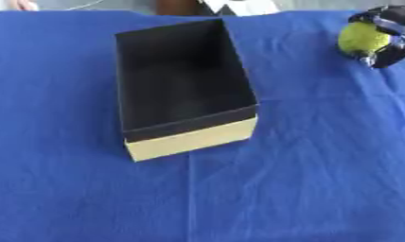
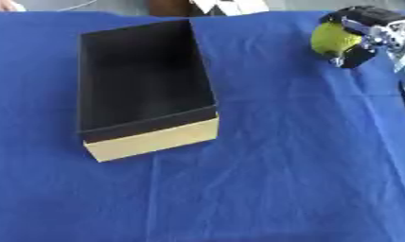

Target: Pick up objects on the table and place them in the box.

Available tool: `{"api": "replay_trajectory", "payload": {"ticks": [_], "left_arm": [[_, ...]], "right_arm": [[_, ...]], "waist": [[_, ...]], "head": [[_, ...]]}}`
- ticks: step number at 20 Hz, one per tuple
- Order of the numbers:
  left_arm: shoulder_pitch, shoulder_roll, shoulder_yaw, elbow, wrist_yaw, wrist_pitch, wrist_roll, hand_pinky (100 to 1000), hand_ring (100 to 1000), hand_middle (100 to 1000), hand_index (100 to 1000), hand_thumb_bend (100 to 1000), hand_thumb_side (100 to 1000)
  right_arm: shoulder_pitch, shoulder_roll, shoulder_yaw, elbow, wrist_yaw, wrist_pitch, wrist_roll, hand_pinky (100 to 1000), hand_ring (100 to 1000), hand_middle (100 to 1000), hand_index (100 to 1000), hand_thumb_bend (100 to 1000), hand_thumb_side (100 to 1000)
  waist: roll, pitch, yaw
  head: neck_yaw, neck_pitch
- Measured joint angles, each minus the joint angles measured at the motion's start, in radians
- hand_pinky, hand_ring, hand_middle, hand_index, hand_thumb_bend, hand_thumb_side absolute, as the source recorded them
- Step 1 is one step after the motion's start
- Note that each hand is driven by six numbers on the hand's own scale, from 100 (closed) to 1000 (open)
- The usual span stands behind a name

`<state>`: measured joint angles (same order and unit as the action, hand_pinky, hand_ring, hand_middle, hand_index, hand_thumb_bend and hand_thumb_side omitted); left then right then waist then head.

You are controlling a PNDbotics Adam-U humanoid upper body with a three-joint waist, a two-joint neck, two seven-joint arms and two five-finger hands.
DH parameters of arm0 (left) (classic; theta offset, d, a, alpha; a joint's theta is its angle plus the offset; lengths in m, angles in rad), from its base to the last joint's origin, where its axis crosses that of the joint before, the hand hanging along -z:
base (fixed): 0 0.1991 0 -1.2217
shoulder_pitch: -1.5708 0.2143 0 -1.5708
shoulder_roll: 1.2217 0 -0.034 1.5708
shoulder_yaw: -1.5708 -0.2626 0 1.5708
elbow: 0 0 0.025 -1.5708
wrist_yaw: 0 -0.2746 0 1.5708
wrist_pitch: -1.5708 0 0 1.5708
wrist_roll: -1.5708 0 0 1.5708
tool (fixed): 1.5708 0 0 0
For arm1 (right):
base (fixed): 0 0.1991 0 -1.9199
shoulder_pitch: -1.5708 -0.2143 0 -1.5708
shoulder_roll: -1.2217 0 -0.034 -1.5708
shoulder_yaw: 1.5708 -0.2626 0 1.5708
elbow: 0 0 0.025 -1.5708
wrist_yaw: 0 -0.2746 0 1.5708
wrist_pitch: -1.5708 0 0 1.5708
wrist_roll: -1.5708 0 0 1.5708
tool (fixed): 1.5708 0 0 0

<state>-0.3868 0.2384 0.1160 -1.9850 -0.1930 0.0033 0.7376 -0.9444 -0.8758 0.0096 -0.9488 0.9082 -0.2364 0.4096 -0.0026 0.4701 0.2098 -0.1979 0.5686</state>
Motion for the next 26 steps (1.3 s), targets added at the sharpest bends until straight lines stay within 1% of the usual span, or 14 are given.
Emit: {"api": "replay_trajectory", "payload": {"ticks": [2, 3, 5, 7, 8, 9, 11, 13, 15, 16, 17, 19, 21, 26], "left_arm": [[0.0, 0.0, -0.001, 0.0, 0.0, 0.001, -0.001, 478, 680, 660, 660, 931, 739], [0.0, 0.0, -0.001, 0.0, 0.0, 0.001, -0.001, 478, 680, 660, 660, 931, 739], [0.0, 0.0, -0.001, 0.0, 0.0, 0.001, -0.001, 478, 680, 660, 660, 930, 738], [0.0, 0.0, -0.001, 0.0, 0.0, 0.001, -0.001, 479, 680, 660, 660, 928, 738], [0.0, 0.0, -0.001, 0.0, 0.0, 0.001, -0.001, 479, 680, 660, 660, 927, 738], [0.0, 0.0, -0.001, 0.0, 0.0, 0.001, -0.001, 479, 680, 660, 660, 927, 738], [0.0, 0.0, -0.001, 0.0, 0.0, 0.001, -0.001, 479, 680, 660, 660, 925, 737], [0.0, 0.0, -0.001, 0.0, 0.0, 0.001, -0.001, 479, 680, 660, 660, 924, 737], [0.0, 0.0, -0.001, 0.0, 0.0, 0.001, -0.001, 479, 680, 660, 660, 923, 736], [0.0, 0.0, -0.001, 0.0, 0.0, 0.001, -0.001, 479, 680, 660, 660, 922, 736], [0.0, 0.0, -0.001, 0.0, 0.0, 0.001, -0.001, 480, 680, 660, 660, 922, 737], [0.0, 0.0, -0.001, 0.0, 0.0, 0.001, -0.001, 480, 680, 660, 660, 921, 737], [0.0, 0.0, -0.001, 0.0, 0.0, 0.001, -0.001, 481, 680, 661, 660, 918, 737], [0.001, 0.0, -0.001, 0.0, 0.0, 0.001, -0.001, 482, 681, 661, 661, 915, 738]], "right_arm": [[-0.005, 0.0, -0.003, 0.001, 0.0, -0.004, -0.005, 814, 760, 761, 884, 122, 100], [-0.005, 0.0, -0.003, 0.001, 0.001, -0.006, -0.011, 802, 743, 735, 859, 152, 100], [-0.005, 0.0, -0.002, 0.0, 0.011, -0.01, -0.029, 791, 713, 653, 797, 226, 100], [0.0, 0.0, 0.002, -0.009, 0.041, -0.012, -0.065, 799, 704, 543, 716, 338, 100], [0.005, 0.0, 0.005, -0.015, 0.063, -0.011, -0.091, 802, 707, 497, 673, 349, 100], [0.009, 0.0, 0.008, -0.022, 0.085, -0.008, -0.123, 793, 694, 472, 637, 353, 100], [0.019, 0.0, 0.016, -0.033, 0.13, -0.003, -0.196, 759, 636, 435, 567, 356, 100], [0.027, 0.0, 0.023, -0.039, 0.161, -0.001, -0.268, 736, 596, 412, 495, 358, 100], [0.035, 0.0, 0.029, -0.044, 0.18, -0.007, -0.332, 725, 581, 401, 446, 354, 100], [0.039, 0.0, 0.032, -0.045, 0.185, -0.012, -0.358, 721, 575, 398, 439, 354, 100], [0.043, 0.0, 0.035, -0.049, 0.189, -0.019, -0.383, 720, 570, 393, 432, 319, 100], [0.053, 0.0, 0.041, -0.06, 0.193, -0.032, -0.427, 719, 562, 387, 424, 368, 100], [0.065, -0.002, 0.044, -0.077, 0.199, -0.041, -0.461, 719, 560, 385, 423, 367, 100], [0.095, -0.023, 0.047, -0.129, 0.197, -0.06, -0.505, 720, 557, 396, 436, 363, 100]], "waist": [[0.0, 0.001, 0.0], [0.0, 0.002, 0.0], [0.0, 0.002, -0.001], [0.0, 0.002, -0.001], [0.0, 0.002, -0.001], [0.0, 0.002, -0.001], [0.0, 0.002, -0.001], [0.0, 0.002, -0.001], [0.0, 0.002, -0.001], [0.0, 0.002, -0.002], [0.0, 0.002, -0.003], [0.0, 0.002, -0.005], [0.0, 0.002, -0.005], [0.0, 0.001, -0.008]], "head": [[0.0, 0.0], [0.0, 0.0], [0.0, 0.0], [0.0, 0.0], [0.0, 0.0], [0.001, 0.0], [0.001, 0.0], [0.001, 0.0], [0.001, 0.001], [0.002, 0.001], [0.002, 0.001], [0.003, 0.002], [0.005, 0.002], [0.011, 0.011]]}}
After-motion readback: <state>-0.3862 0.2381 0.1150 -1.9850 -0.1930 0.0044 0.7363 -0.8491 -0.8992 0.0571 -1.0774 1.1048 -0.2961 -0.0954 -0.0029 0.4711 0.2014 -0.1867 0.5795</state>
